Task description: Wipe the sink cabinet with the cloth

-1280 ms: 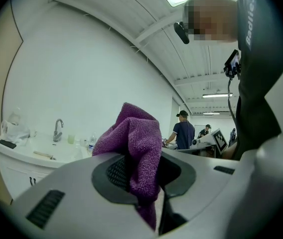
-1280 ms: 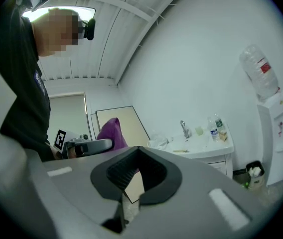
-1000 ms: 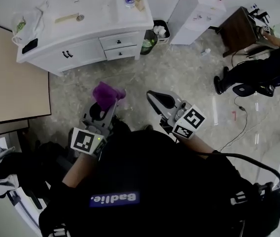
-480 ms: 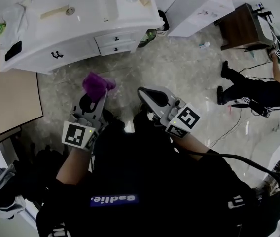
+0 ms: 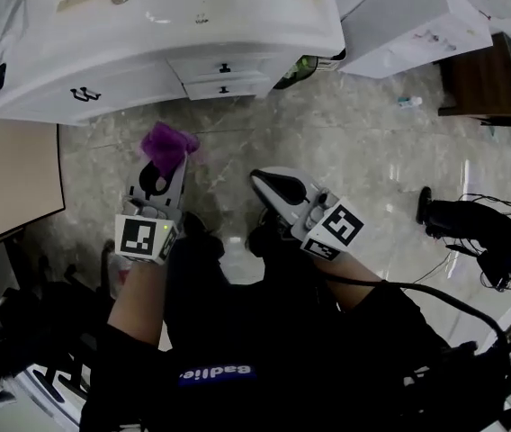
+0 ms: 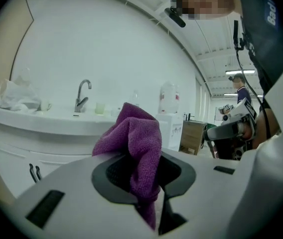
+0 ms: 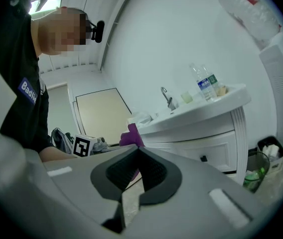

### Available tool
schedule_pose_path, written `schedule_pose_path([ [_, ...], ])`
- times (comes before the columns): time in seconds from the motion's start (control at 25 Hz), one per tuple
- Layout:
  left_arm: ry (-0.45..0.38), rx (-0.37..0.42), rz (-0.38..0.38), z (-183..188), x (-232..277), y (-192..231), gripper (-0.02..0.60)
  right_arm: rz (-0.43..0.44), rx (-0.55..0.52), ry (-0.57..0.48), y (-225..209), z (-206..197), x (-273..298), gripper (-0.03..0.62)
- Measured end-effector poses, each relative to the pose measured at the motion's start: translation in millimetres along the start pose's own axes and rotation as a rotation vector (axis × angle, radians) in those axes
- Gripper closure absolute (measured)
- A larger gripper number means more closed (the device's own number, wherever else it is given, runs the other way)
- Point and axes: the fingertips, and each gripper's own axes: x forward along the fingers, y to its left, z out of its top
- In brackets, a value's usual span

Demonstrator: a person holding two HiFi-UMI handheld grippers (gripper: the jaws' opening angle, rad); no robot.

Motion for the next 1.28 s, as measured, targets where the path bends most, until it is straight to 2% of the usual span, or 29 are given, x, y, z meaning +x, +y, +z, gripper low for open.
schedule_pose_path([
  [0.4,0.041,0.057,0.096,-191,118,74,0.494,0.010,0.001,-0.092,-128,-154,49,0.600],
  [0.6,0.060,0.078,0.110,-267,164,101,0.494,-0.002,-0.006,-0.153,-178,-208,62,0.600],
  [0.8,0.053,0.087,0.122,-310,200,125,0.494,0.027,-0.061,-0.187,-196,-217,70,0.600],
  [1.0,0.050,0.062,0.149,-331,222,143,0.494,0.029,-0.117,-0.208,-198,-211,63,0.600],
  [1.28,0.076,0.023,0.157,-356,250,155,0.494,0.018,-0.125,-0.206,-185,-209,56,0.600],
])
